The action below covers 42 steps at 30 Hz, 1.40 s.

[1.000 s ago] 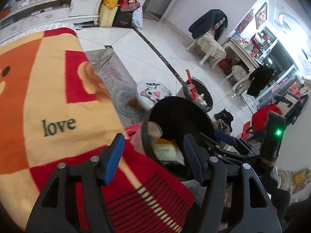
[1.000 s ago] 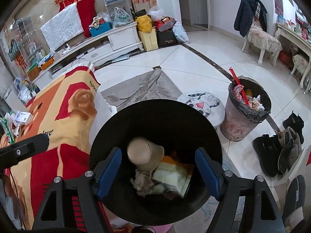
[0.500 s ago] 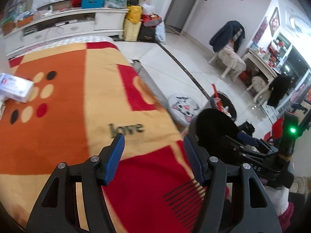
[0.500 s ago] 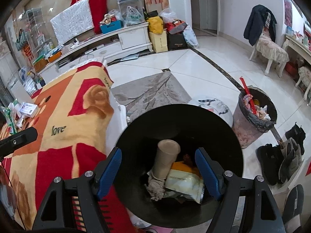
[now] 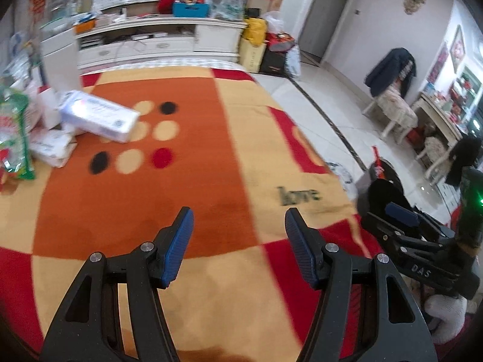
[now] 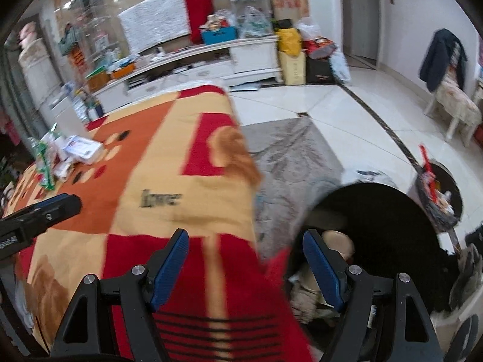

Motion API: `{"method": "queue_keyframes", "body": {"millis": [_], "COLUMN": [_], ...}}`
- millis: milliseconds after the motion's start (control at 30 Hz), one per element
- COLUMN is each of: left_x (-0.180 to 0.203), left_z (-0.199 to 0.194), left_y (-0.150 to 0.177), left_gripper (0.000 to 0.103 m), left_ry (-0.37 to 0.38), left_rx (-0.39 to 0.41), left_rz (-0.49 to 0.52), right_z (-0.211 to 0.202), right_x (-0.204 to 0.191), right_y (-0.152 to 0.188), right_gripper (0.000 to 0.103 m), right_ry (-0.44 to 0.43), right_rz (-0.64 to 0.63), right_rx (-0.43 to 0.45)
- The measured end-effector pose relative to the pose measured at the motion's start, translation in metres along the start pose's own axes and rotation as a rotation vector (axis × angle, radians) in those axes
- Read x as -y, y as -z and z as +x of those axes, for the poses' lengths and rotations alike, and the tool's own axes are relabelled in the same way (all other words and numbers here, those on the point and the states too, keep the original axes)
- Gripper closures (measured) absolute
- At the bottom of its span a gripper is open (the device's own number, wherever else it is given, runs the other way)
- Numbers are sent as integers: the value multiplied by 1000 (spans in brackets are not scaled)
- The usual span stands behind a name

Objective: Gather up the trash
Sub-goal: 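Grasp the green seaweed bag with the left tool while the right tool grasps the white medicine box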

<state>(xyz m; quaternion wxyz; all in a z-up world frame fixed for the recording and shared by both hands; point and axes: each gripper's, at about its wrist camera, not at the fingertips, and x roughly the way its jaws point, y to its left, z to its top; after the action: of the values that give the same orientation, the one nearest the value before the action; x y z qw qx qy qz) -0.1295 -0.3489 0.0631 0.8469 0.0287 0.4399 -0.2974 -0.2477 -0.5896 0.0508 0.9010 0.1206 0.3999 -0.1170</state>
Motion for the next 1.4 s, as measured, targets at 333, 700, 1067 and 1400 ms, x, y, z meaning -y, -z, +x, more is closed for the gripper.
{"method": "queue_keyframes", "body": {"millis": [333, 700, 1067, 1400], "left_x": [-93, -232, -336, -353], "left_z": [-27, -70, -77, -22], "left_y": [10, 3, -38, -65], "left_gripper": [41, 31, 19, 19], "left_ry": [-103, -103, 50, 140], "left_rx": [21, 96, 187, 51], "left_rz": [-131, -299, -342, -231], "right_z": [36, 80, 140, 196], "right_x": [-101, -184, -257, -299], "right_y": [-9, -28, -114, -129], "right_gripper": [27, 27, 24, 23], "right_ry": [-120, -231, -359, -327], "right_rz": [-151, -217, -351, -561], "right_rx": [-47, -95, -59, -53]}}
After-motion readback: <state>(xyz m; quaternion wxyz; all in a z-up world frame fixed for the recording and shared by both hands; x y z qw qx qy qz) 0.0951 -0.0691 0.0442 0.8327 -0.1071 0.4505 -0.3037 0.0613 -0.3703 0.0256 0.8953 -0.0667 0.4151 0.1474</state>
